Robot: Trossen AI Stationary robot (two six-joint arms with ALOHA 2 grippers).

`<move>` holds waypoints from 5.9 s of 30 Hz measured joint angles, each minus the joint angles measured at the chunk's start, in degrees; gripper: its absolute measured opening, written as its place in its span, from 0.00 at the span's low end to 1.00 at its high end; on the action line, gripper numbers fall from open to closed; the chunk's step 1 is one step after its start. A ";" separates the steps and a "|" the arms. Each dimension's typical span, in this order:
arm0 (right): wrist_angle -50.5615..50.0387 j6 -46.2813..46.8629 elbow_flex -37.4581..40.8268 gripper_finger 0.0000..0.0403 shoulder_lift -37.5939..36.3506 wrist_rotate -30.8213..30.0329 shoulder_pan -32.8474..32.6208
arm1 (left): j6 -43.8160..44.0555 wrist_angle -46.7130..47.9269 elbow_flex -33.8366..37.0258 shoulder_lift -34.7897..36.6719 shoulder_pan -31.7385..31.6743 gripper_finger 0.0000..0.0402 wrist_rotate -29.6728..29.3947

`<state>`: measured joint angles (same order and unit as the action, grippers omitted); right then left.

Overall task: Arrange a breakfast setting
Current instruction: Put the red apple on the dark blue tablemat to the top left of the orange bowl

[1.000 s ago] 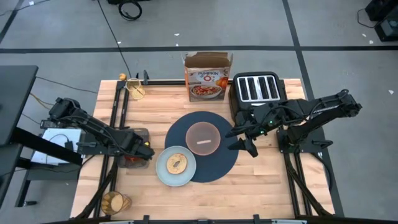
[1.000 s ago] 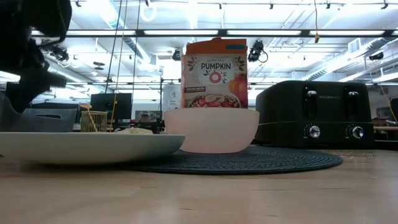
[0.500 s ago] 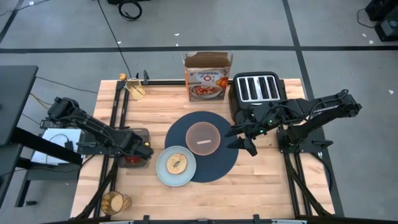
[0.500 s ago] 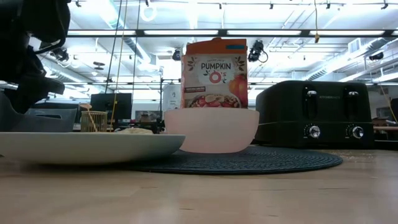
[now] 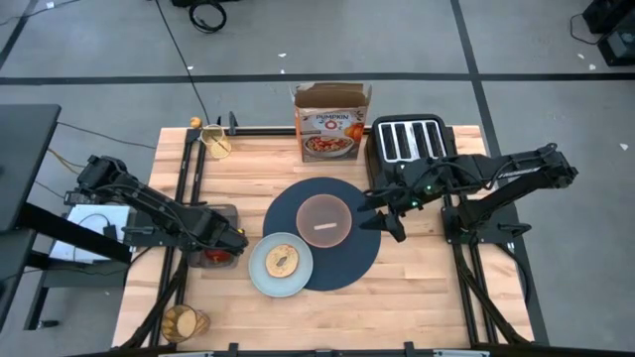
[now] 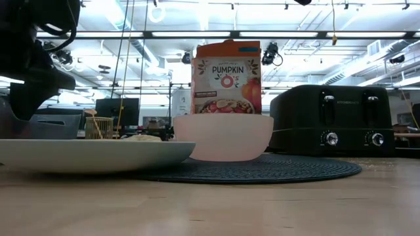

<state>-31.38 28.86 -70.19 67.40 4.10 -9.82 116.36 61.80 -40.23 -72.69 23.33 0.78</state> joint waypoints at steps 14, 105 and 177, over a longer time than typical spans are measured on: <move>0.00 1.46 0.00 0.67 0.00 -1.51 0.28 | -1.53 0.89 -0.12 0.04 0.04 0.84 0.28; -4.67 3.90 0.00 0.66 -2.80 -4.82 -13.86 | -32.56 -37.35 -11.82 -23.76 -57.39 0.85 54.37; -4.76 14.49 0.00 0.66 -3.06 -7.13 -6.80 | -19.24 -53.68 -11.84 -40.98 -61.55 0.88 64.78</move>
<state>-36.14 43.35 -70.19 64.34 -3.03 -16.62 97.12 8.12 -52.07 -113.67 -38.22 65.56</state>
